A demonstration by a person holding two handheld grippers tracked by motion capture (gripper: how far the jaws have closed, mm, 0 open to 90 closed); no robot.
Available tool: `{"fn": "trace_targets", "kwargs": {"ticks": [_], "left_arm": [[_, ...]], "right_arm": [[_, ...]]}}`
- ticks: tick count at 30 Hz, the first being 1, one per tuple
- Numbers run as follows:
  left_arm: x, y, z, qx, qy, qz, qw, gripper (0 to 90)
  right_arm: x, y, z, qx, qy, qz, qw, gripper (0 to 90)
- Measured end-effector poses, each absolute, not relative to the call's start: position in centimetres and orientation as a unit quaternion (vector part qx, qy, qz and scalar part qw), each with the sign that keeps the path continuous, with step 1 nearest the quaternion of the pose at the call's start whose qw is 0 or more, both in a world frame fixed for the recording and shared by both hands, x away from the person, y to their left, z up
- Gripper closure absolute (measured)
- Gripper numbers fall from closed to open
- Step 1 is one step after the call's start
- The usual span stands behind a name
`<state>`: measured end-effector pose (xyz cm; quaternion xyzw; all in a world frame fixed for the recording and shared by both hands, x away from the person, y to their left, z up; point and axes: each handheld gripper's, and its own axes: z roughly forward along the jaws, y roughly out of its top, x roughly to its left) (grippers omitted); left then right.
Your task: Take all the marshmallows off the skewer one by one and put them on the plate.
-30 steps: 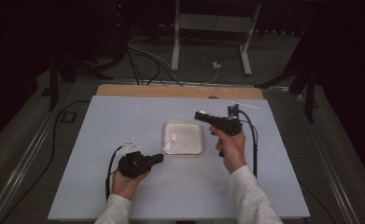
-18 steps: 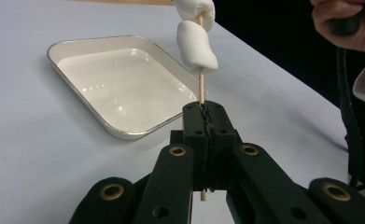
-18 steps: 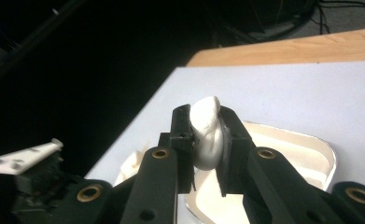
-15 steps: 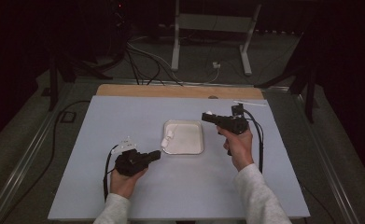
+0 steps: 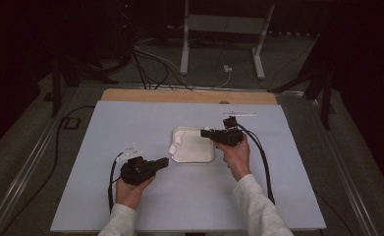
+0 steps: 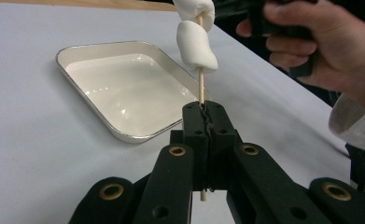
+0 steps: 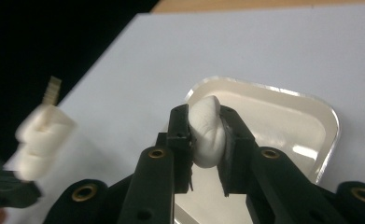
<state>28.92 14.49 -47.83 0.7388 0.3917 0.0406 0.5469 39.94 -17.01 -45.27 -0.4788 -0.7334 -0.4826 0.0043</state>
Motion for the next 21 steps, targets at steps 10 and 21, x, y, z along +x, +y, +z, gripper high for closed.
{"fn": "trace_targets", "kwargs": {"ticks": [10, 21], "left_arm": [[29.0, 14.4, -47.9, 0.738, 0.394, 0.037, 0.546, 90.0], [29.0, 14.4, -48.0, 0.737, 0.396, 0.037, 0.546, 90.0]], "right_arm": [[40.4, -15.4, -48.0, -0.493, -0.752, -0.438, 0.001, 65.5], [40.1, -15.5, -48.3, -0.489, -0.750, -0.444, 0.026, 30.1]]}}
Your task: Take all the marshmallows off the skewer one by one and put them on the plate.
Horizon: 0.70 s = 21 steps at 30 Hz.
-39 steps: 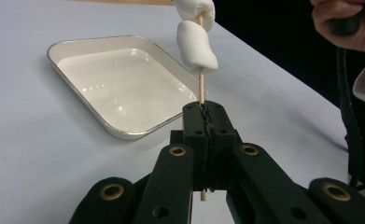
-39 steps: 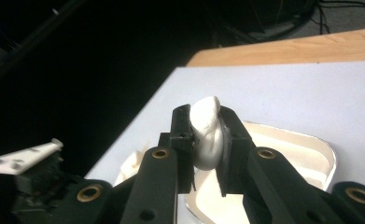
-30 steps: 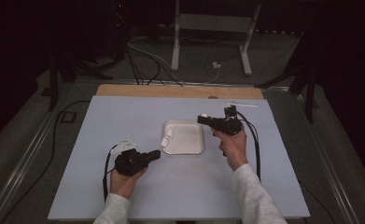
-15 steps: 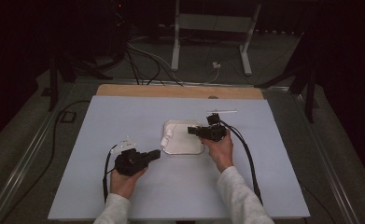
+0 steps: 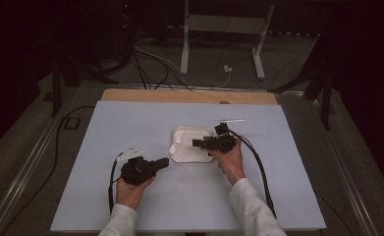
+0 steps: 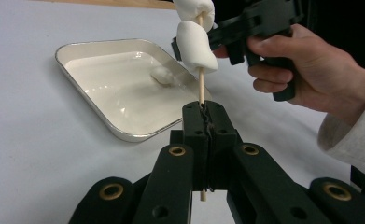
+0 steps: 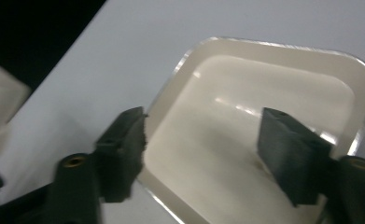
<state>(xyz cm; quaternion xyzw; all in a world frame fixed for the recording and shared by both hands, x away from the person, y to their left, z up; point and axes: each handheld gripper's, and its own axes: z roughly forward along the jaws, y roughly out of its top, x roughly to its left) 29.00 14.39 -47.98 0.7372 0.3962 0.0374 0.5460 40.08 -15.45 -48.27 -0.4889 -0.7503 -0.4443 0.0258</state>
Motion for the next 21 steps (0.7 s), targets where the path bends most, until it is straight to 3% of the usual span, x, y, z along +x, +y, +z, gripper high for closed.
{"fn": "trace_targets", "kwargs": {"ticks": [3, 13, 21], "left_arm": [[29.0, 14.4, -48.0, 0.737, 0.396, 0.037, 0.545, 90.0], [29.0, 14.3, -48.1, 0.736, 0.397, 0.037, 0.547, 90.0], [29.0, 14.1, -48.1, 0.738, 0.394, 0.036, 0.547, 90.0]], "right_arm": [[39.7, -15.4, -47.6, -0.471, -0.750, -0.463, 0.028, 21.0], [38.7, -15.8, -45.7, -0.445, -0.728, -0.518, 0.057, 3.1], [38.1, -15.3, -44.9, -0.431, -0.718, -0.540, 0.083, 1.9]]}}
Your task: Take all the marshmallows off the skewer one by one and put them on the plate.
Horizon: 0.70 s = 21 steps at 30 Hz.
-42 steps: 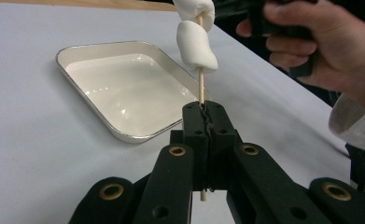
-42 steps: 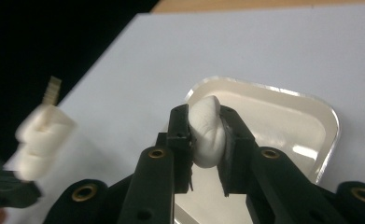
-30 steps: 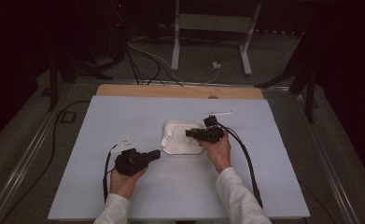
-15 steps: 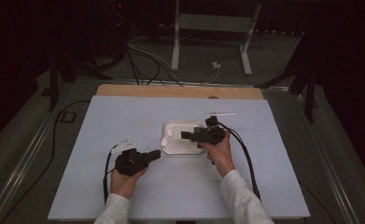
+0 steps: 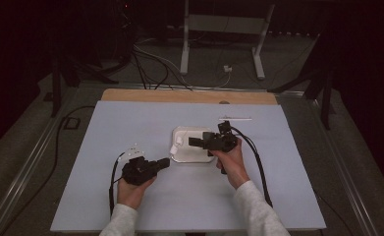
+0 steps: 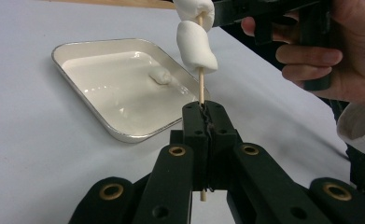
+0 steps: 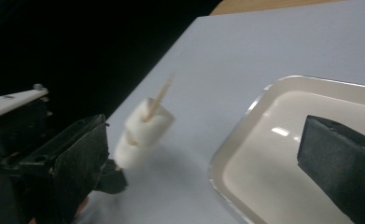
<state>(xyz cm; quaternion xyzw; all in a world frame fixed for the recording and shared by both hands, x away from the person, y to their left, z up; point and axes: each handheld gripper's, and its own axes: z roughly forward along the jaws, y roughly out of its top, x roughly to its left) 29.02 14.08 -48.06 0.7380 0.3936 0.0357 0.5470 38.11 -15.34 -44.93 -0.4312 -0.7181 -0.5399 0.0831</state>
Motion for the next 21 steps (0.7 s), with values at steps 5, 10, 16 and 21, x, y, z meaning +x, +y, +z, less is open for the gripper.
{"fn": "trace_targets", "kwargs": {"ticks": [5, 10, 16, 21], "left_arm": [[29.0, 13.9, -48.0, 0.738, 0.390, 0.033, 0.550, 90.0], [28.9, 13.7, -47.9, 0.738, 0.385, 0.029, 0.554, 90.0], [28.8, 13.4, -47.8, 0.736, 0.380, 0.025, 0.559, 90.0], [28.8, 13.3, -47.8, 0.736, 0.379, 0.023, 0.561, 90.0]], "right_arm": [[37.8, -14.6, -44.6, -0.418, -0.719, -0.546, 0.104, 7.8], [37.6, -13.7, -44.6, -0.413, -0.720, -0.545, 0.121, 23.7], [37.4, -12.6, -45.1, -0.413, -0.724, -0.533, 0.146, 44.1], [37.4, -12.3, -45.4, -0.417, -0.712, -0.537, 0.174, 61.7]]}}
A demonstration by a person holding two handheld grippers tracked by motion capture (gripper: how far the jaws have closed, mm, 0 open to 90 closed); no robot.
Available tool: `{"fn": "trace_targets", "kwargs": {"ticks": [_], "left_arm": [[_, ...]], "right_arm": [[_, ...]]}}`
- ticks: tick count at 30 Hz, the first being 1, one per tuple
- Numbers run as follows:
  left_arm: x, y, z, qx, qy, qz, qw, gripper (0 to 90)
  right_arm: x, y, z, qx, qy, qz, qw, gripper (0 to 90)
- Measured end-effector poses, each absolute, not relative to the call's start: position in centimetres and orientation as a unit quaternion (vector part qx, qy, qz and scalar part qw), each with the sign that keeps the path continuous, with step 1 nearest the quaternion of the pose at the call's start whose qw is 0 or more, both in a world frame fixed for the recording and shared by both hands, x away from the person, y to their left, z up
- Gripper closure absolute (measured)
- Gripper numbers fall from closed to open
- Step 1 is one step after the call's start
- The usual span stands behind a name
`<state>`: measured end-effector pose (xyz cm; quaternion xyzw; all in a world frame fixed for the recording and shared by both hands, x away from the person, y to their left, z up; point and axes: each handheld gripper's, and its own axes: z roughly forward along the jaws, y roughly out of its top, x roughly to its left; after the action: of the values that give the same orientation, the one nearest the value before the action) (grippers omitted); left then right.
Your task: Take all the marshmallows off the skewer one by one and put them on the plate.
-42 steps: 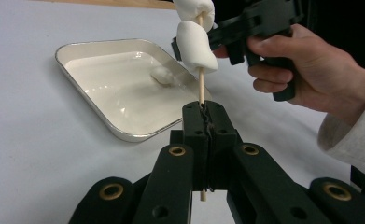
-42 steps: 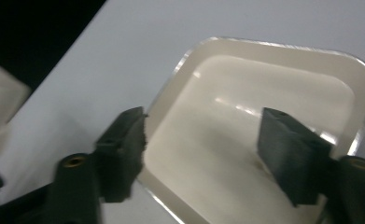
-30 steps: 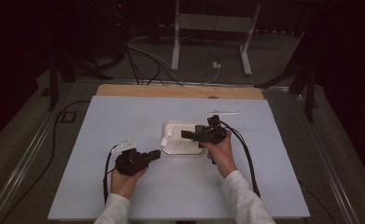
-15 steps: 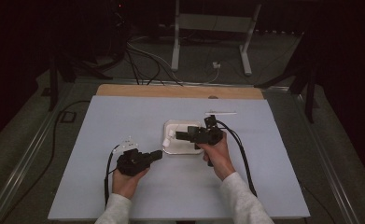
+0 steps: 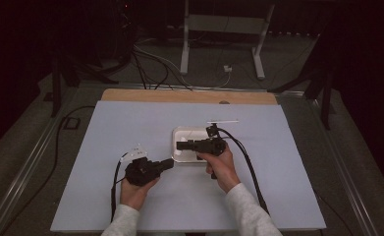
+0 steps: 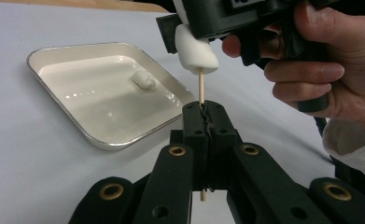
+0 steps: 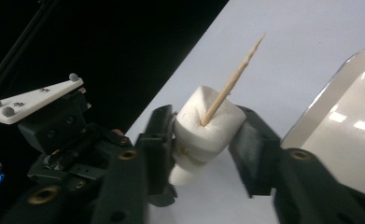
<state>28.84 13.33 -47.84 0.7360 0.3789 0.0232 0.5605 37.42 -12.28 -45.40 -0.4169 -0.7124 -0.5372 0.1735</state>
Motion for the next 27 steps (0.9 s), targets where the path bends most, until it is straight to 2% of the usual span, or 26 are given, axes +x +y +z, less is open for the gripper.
{"fn": "trace_targets", "kwargs": {"ticks": [4, 10, 27], "left_arm": [[28.9, 13.4, -47.9, 0.737, 0.378, 0.023, 0.560, 90.0], [28.9, 13.4, -47.9, 0.741, 0.378, 0.025, 0.555, 90.0], [28.9, 13.5, -47.9, 0.752, 0.369, 0.029, 0.545, 90.0]], "right_arm": [[37.4, -12.3, -45.3, -0.415, -0.709, -0.542, 0.179, 67.4], [37.4, -12.6, -45.2, -0.419, -0.709, -0.541, 0.171, 71.1], [38.0, -14.0, -44.6, -0.433, -0.697, -0.545, 0.175, 75.2]]}}
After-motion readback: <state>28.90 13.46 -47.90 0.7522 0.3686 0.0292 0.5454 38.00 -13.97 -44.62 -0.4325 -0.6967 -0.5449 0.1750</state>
